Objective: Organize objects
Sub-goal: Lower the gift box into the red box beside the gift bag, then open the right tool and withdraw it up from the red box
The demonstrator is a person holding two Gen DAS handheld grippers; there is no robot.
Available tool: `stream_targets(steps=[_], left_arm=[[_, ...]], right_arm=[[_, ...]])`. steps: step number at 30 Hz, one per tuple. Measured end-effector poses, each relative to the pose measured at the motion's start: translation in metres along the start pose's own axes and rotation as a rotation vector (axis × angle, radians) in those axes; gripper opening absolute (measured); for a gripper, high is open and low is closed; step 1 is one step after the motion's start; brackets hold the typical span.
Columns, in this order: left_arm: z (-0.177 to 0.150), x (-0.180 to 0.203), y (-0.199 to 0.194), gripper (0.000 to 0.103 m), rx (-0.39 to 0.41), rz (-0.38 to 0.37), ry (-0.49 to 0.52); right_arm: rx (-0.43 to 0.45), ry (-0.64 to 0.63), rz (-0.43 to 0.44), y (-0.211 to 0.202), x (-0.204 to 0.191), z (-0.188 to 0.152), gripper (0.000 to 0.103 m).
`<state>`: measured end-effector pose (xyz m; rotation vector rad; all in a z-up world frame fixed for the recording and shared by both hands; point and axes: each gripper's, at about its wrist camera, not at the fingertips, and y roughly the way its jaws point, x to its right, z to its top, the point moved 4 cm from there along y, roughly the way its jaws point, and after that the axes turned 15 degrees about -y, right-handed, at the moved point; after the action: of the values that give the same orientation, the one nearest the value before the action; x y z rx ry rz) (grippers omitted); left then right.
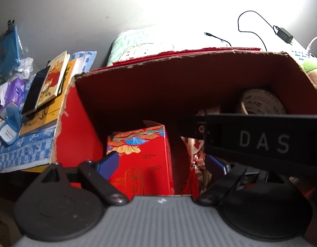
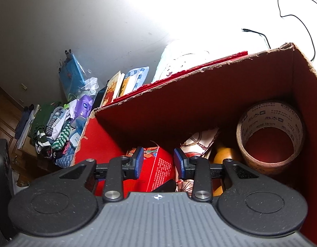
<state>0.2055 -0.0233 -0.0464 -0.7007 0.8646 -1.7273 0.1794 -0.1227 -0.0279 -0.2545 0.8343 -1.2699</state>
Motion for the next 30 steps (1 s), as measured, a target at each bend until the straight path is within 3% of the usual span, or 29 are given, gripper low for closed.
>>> stream_targets(steps=[13,18,25,30], left_arm=[[0.003,0.0,-0.01,0.09,0.046,0.059,-0.047],[0.001,0.002,-0.035,0.09,0.062,0.138,-0.088],[-0.009,0.001,-0.08,0.092,0.075,0.146,-0.168],[-0.019,0.01,-0.102,0.093,0.092,0.166,-0.165]], right_arm=[[0.03,-0.016,-0.001,-0.004,-0.003,0.001,0.037],[0.091,-0.145,-0.08,-0.029,-0.012,0.005,0.037],[0.118,-0.152,-0.125,-0.066,-0.002,0.002,0.037],[0.138,-0.187,-0.142,-0.09,-0.005,-0.007,0.037]])
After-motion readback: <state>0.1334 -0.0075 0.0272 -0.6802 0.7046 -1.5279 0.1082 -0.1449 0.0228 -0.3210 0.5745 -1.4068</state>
